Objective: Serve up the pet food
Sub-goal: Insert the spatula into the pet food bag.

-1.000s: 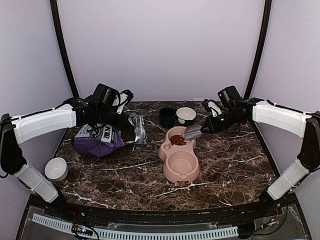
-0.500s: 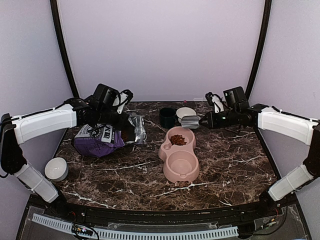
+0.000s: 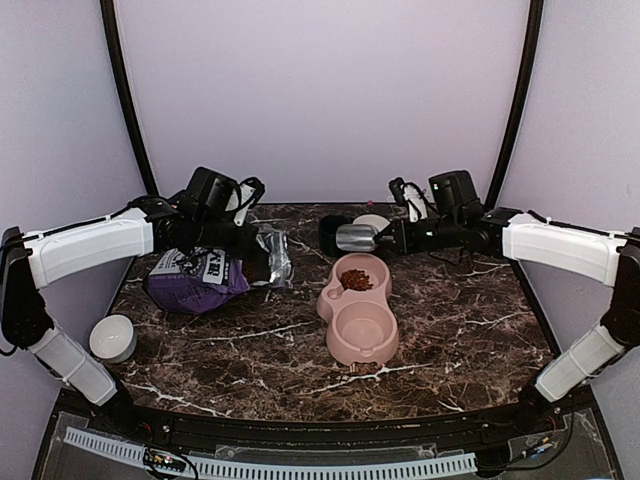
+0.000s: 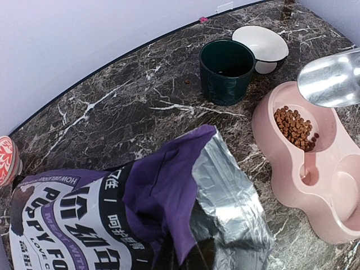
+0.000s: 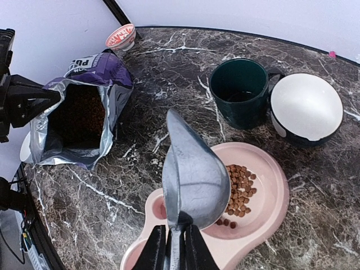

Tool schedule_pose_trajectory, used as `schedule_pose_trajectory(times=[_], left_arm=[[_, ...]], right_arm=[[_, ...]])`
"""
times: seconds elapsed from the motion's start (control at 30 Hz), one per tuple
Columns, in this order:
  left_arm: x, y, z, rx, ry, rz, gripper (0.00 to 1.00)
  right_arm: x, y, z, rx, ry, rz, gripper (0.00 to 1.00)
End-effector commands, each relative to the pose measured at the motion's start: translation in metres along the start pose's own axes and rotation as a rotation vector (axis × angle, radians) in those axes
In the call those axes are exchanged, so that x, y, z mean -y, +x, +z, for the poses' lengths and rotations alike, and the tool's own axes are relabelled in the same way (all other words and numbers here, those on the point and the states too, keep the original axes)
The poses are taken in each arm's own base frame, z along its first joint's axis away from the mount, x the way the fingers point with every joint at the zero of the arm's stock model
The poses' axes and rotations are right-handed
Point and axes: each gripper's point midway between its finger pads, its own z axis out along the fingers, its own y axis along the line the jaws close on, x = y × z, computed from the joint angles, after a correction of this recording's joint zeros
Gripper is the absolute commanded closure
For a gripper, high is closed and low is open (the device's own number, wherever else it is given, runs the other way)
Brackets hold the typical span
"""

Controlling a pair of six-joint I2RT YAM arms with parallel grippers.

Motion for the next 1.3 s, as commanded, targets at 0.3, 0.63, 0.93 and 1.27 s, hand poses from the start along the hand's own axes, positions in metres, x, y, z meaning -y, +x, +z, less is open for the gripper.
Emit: schedule_pose_trajectory(times=[0.3,0.63,0.93,1.27], left_arm=[[0.014,-0.056,-0.016,0.153,0.116,-0.150,1.00],[0.032,-0.078,-0.014,0.183,0.153,-0.182,1.00],[0.052,-0.089,-0.014,0.188,0.186,-0.160,1.00],[0.064,-0.093,-0.019,0.204,0.202,-0.152,1.00]], right_arm=[[-0.085,-0.048,0.031,0.092,-0.213,-0.123,1.00],[-0.117,-0.023,0.075,0.007,-0.316,-0.138,1.00],[-0.121,-0.013,0.116,-0.039,-0.338,-0.132,1.00],[-0.109,0.000,0.157,-0.089,-0.280,-0.150,1.00]])
